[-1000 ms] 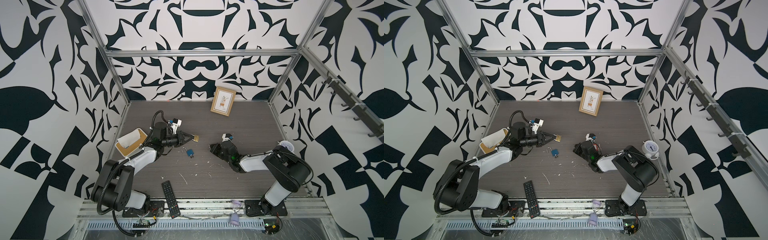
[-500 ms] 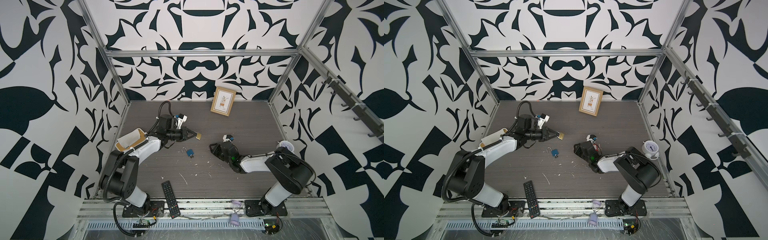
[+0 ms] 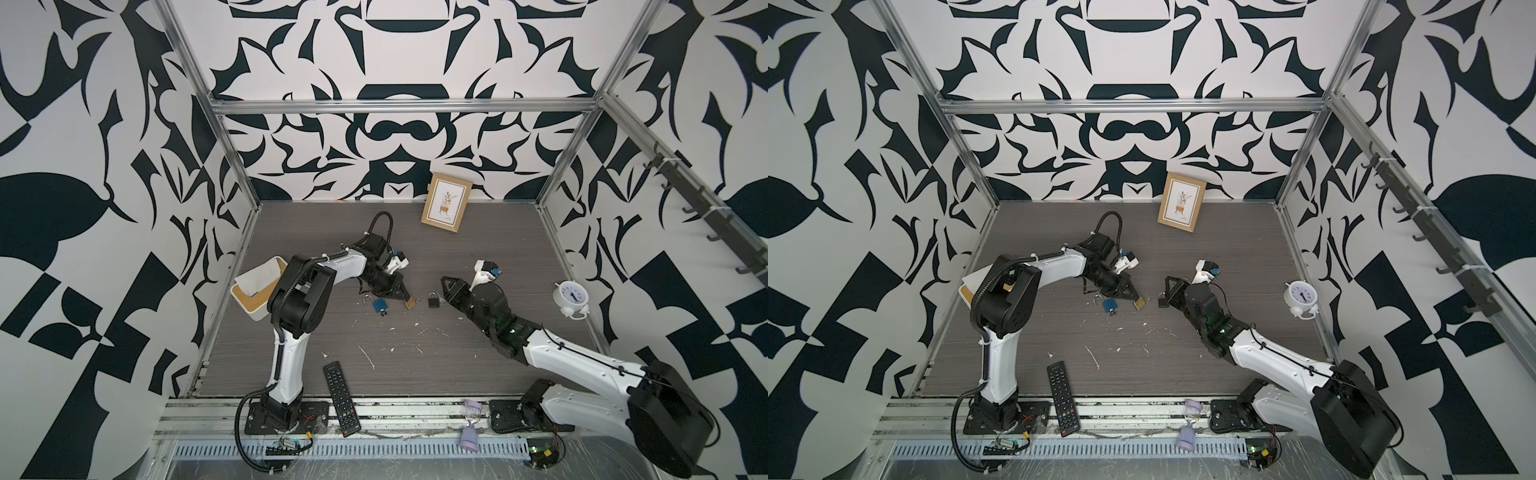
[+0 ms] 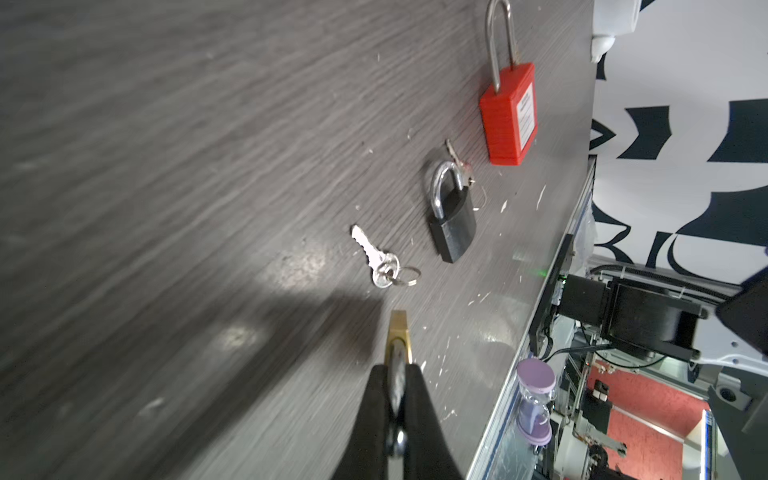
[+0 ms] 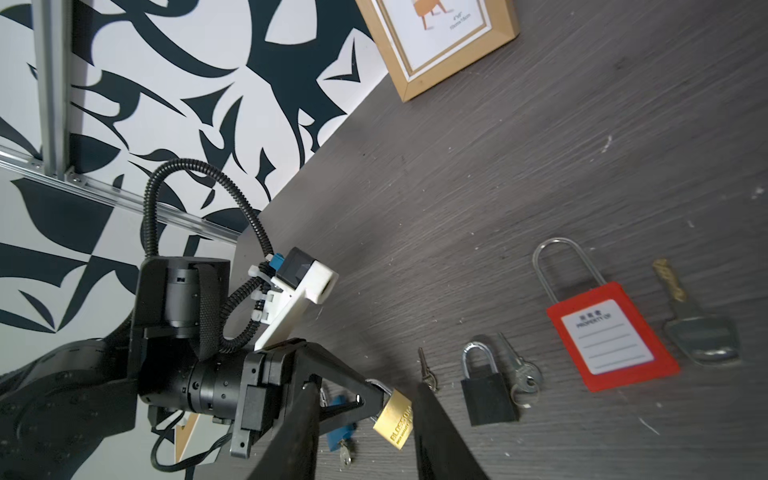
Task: Lock with the key
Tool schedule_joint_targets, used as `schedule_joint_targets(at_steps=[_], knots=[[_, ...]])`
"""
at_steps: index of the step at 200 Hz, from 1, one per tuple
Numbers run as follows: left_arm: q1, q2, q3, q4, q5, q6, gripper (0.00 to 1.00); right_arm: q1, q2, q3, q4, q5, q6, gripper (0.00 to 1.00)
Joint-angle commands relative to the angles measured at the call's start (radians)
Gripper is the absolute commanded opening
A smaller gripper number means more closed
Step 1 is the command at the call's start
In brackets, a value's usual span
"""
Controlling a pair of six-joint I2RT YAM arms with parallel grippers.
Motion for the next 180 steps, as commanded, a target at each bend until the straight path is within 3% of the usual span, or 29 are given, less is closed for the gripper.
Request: schedule_joint_targets(at_steps=[1,33,67,83,132,180], knots=[[-0.016,0.036,0.063,-0.100,-0.001,0.066,0.00,-0.007,-0.005,-0.012,-0.028,0.008,-0.030,0.39],[-0.019,0.076,0.089,-0.162,-0.108,0.070,0.00,-0.008,0.022,0.000,-0.026,-0.015,-0.038,0.39],[-0.018,0.053,0.090,-0.171,-0.162,0.071,0.35,-0.008,0.061,0.027,-0.033,-0.063,-0.048,0.41],[-0.019,0.033,0.099,-0.184,-0.191,0.079,0.42,-0.008,0.073,0.042,-0.041,-0.074,-0.052,0.41],[-0.002,-0.068,0.157,-0.243,-0.330,0.068,0.48,-0.005,0.059,0.121,-0.144,-0.094,-0.113,0.42],[0.040,-0.366,-0.033,-0.078,-0.496,-0.041,0.52,-0.006,0.018,0.143,-0.231,-0.094,-0.168,0.44]])
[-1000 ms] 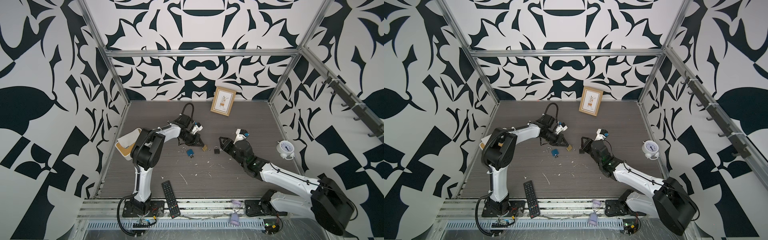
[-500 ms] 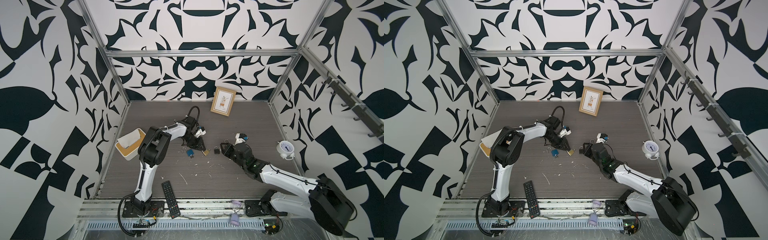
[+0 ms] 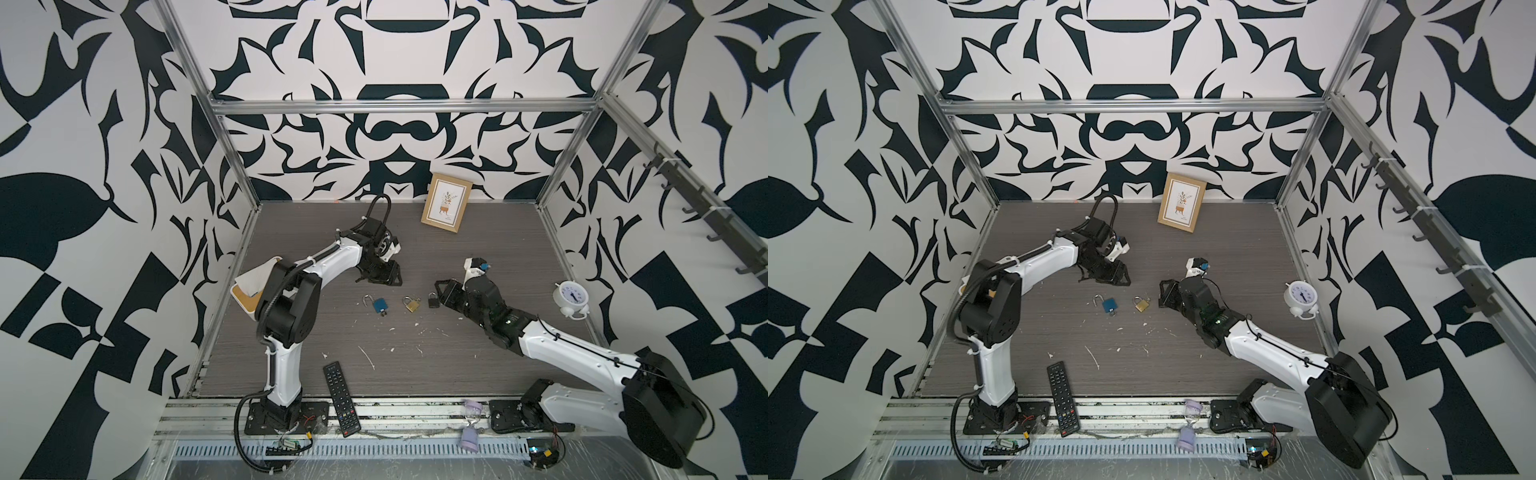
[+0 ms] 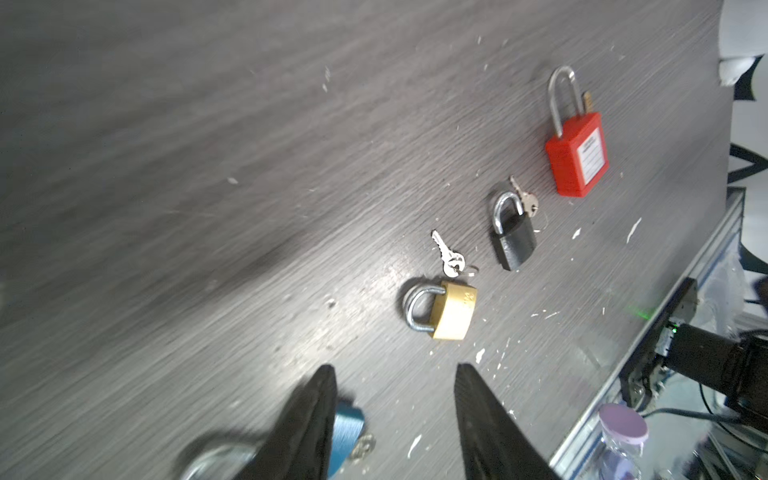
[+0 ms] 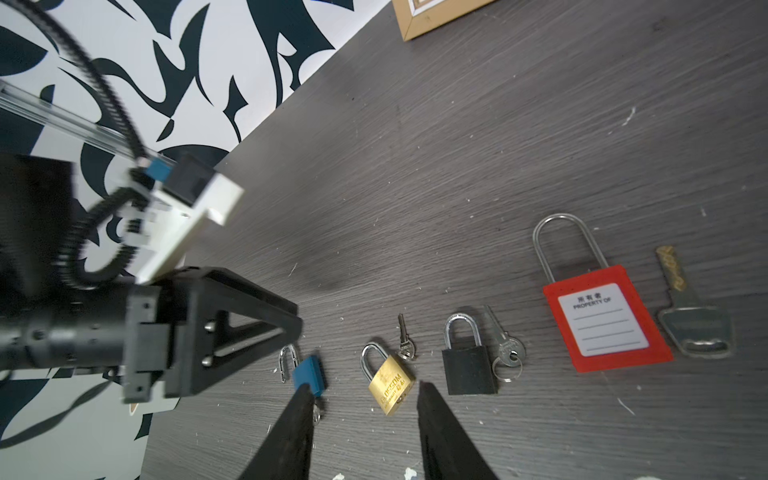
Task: Lock with the key
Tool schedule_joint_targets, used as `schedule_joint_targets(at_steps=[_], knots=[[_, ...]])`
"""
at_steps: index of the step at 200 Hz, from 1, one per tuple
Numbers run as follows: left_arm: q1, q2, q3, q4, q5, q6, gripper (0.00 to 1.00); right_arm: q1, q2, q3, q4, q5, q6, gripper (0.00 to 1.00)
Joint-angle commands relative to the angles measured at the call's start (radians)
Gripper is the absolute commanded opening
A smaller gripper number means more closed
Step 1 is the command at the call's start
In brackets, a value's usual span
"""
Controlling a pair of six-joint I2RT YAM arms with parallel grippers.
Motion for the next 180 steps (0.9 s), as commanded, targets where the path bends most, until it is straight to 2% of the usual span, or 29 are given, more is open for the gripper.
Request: schedule_joint_targets(at_steps=[1,28,45,61,69,78,89,94,106,133,166,180], knots=[[0.016,-0.158,-0.092,0.068,-0.115,-0.055,0.52,-0.001,-0.031,0.039,-0.070,0.001,-0.059,0.44],[0.015,-0.327,-0.240,0.190,-0.145,-0.115,0.54,0.021,-0.007,0.102,-0.163,-0.008,-0.154,0.44],[0.020,-0.431,-0.357,0.295,-0.153,-0.208,0.56,0.076,0.023,0.174,-0.251,0.046,-0.240,0.44],[0.046,-0.526,-0.471,0.407,-0.079,-0.314,0.58,0.121,0.083,0.243,-0.318,0.057,-0.304,0.44],[0.070,-0.574,-0.539,0.470,-0.002,-0.360,0.66,0.134,0.118,0.274,-0.339,0.049,-0.324,0.44],[0.095,-0.637,-0.641,0.624,0.099,-0.418,0.75,0.149,0.158,0.302,-0.349,0.032,-0.338,0.44],[0.122,-0.690,-0.738,0.755,0.155,-0.504,0.88,0.161,0.214,0.335,-0.351,-0.008,-0.354,0.45],[0.134,-0.702,-0.764,0.788,0.180,-0.531,0.90,0.164,0.240,0.350,-0.352,-0.030,-0.358,0.45],[0.150,-0.722,-0.789,0.795,0.219,-0.545,0.92,0.166,0.296,0.375,-0.341,-0.086,-0.355,0.45],[0.167,-0.772,-0.831,0.756,0.206,-0.539,0.91,0.173,0.453,0.481,-0.353,-0.200,-0.368,0.46],[0.232,-0.844,-0.915,0.800,0.209,-0.580,0.89,0.205,0.601,0.618,-0.419,-0.212,-0.431,0.56],[0.257,-0.867,-0.946,0.827,0.217,-0.592,0.89,0.217,0.651,0.670,-0.449,-0.200,-0.447,0.57]])
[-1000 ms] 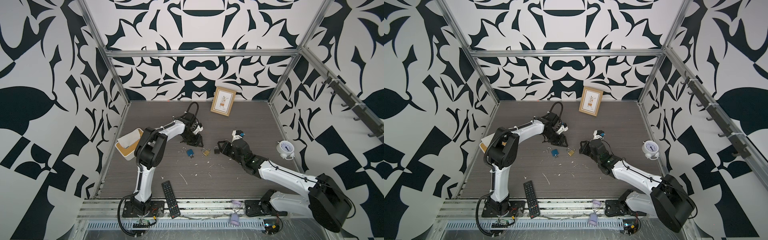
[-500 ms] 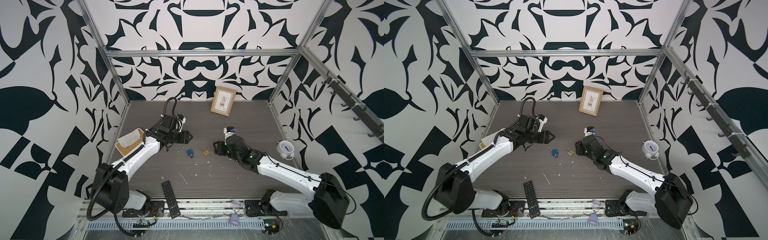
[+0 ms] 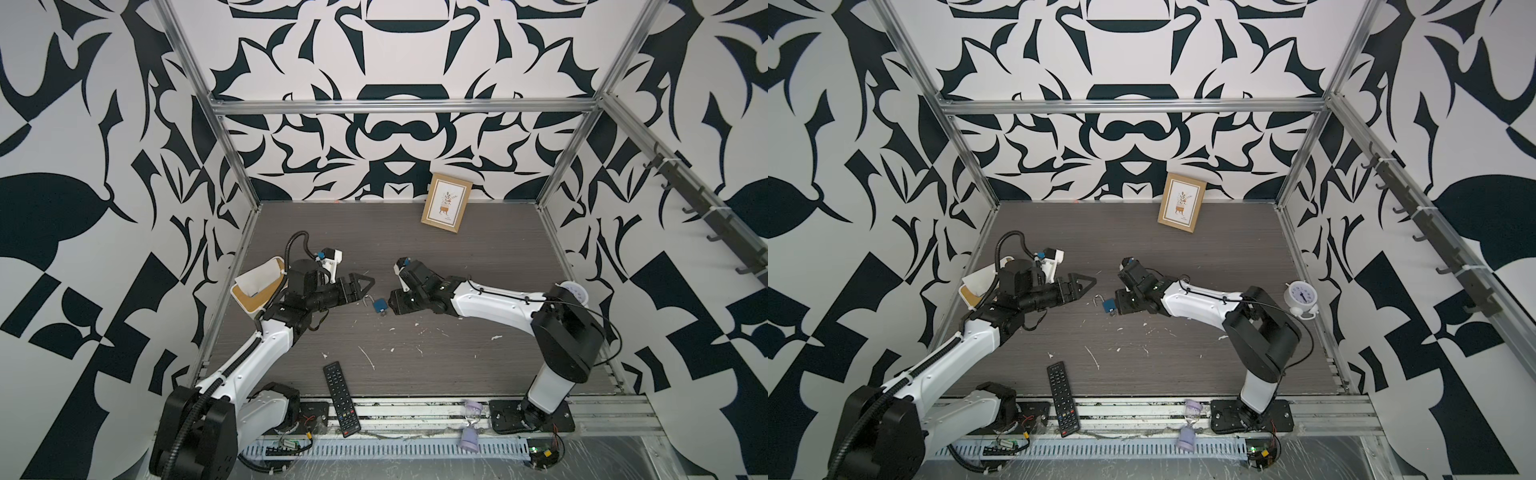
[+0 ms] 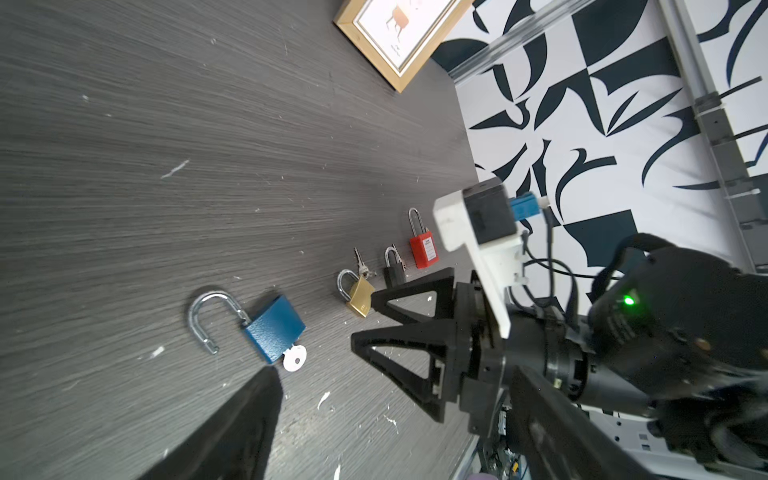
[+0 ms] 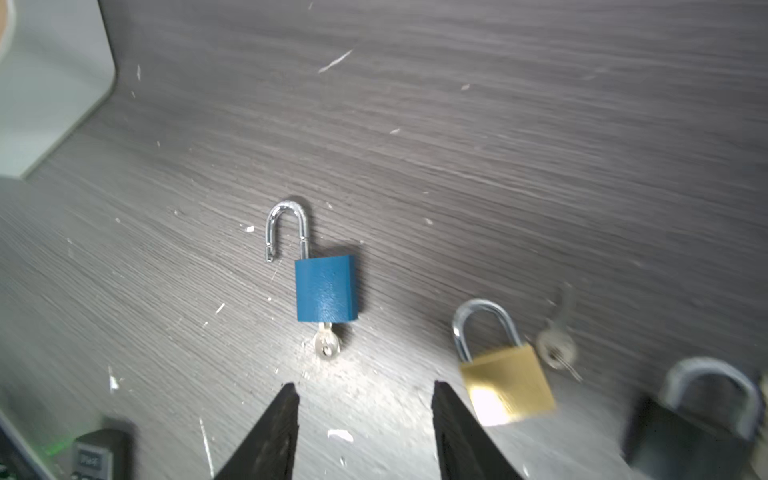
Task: Lock with the key
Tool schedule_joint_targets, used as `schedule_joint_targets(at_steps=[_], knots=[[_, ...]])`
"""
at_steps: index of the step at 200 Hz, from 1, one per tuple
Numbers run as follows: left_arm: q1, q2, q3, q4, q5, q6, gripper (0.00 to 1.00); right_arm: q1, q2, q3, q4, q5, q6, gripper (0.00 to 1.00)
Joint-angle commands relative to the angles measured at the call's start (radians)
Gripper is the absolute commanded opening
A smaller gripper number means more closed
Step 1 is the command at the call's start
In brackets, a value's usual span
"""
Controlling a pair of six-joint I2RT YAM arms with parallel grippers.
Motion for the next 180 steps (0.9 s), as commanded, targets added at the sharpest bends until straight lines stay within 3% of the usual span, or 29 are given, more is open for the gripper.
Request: schedule_joint_targets(at_steps=[1,74,180], knots=[[0.040,-0.043,-0.053,0.072,0.031,-0.047,0.89,0.028,0.038,0.104,-0.065,-0.017,-0.060,0.57],[0.111,0.021,-0.087,0.129,0.115,-0.082,0.89,0.057,0.218,0.276,-0.157,-0.004,-0.107,0.57],[0.113,0.080,-0.074,0.113,0.124,-0.052,0.89,0.104,0.297,0.376,-0.261,0.210,-0.145,0.56]])
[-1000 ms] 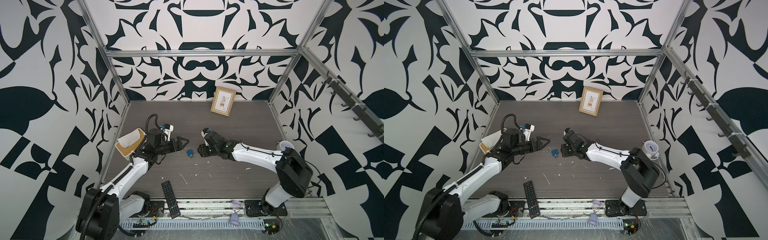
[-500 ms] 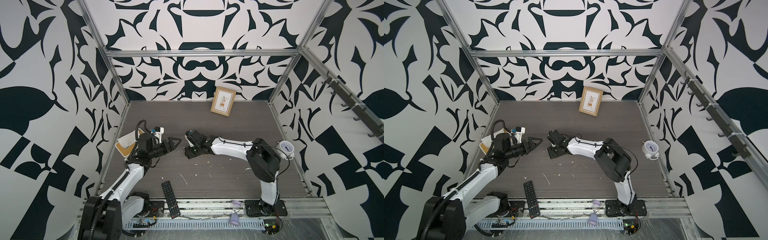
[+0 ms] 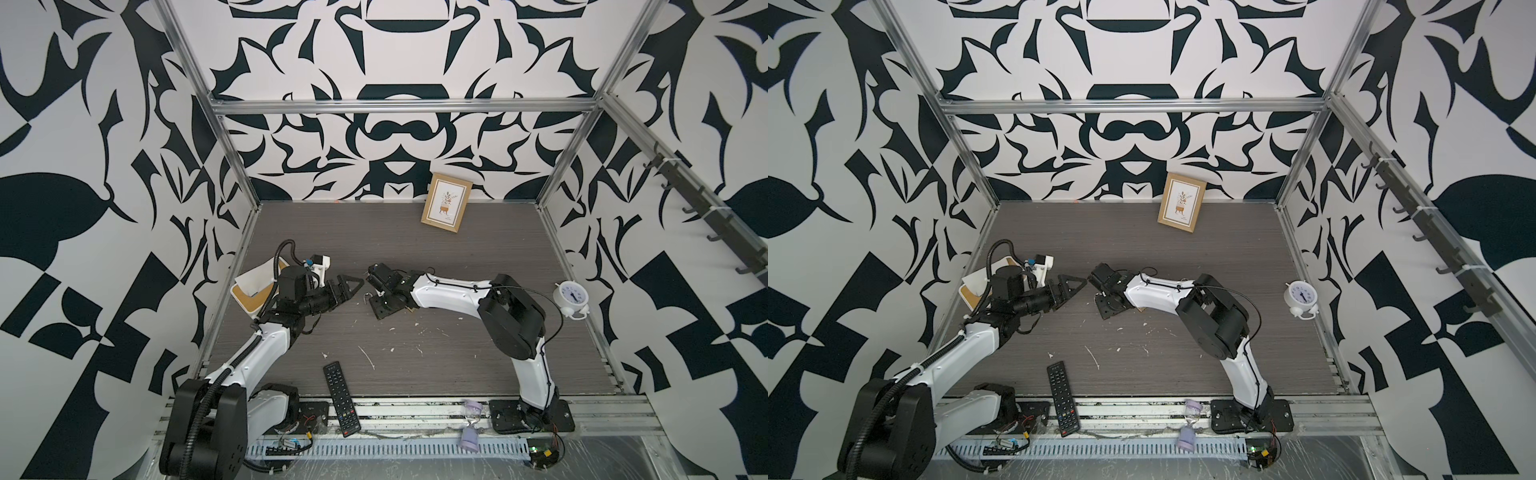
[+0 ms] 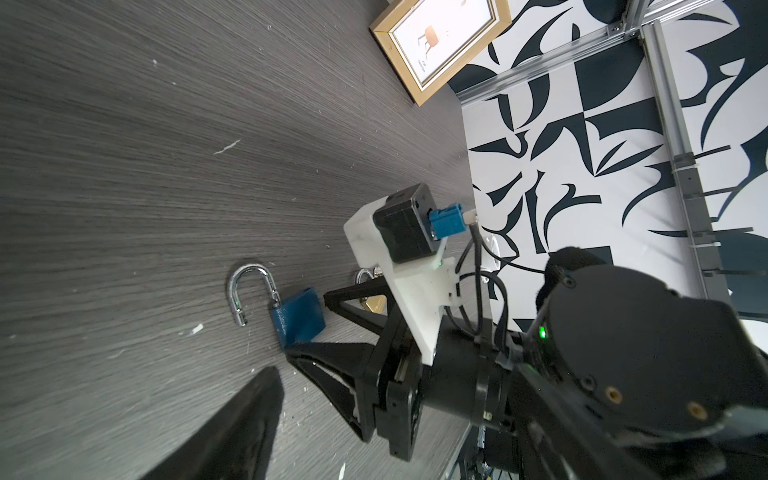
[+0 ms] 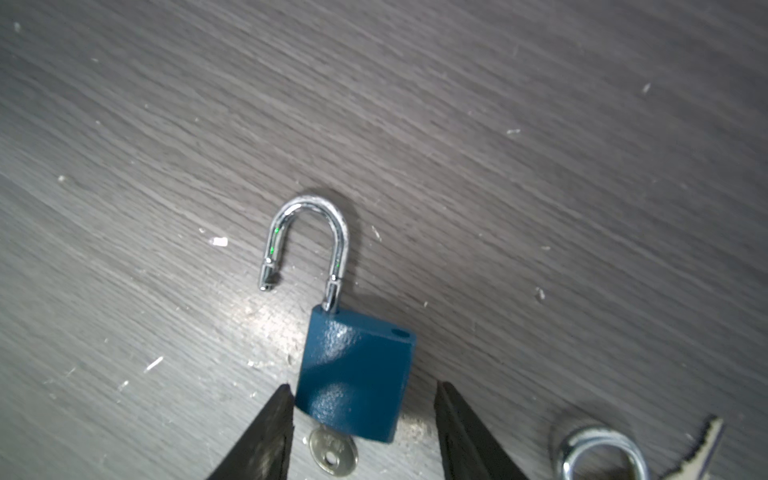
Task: Lock with the key
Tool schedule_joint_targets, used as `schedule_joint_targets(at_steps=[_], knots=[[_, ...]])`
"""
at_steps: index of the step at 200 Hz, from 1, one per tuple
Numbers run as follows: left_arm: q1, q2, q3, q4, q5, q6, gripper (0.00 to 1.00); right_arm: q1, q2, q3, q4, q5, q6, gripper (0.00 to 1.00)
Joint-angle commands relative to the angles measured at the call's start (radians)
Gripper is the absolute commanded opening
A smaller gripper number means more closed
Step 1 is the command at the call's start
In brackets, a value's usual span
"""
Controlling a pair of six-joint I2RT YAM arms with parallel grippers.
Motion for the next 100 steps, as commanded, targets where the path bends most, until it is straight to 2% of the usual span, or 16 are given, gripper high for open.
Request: schedule_joint_targets(at_steps=[1,47,52,100], knots=[[0.005,0.015,0.001,0.007,0.017,0.016,0.88,0.019,-0.001,0.052,-0.047,0.090,-0.021,0.56],[0.005,0.025,0.005,0.003,0.034,0.015,0.88,0.033,0.022,0.077,-0.068,0.118,-0.048,0.55],[0.005,0.025,0.004,0.003,0.034,0.017,0.89,0.034,0.024,0.079,-0.071,0.151,-0.051,0.54],[0.004,0.039,0.009,-0.002,0.038,0.021,0.88,0.037,0.033,0.059,-0.059,0.154,-0.058,0.50]])
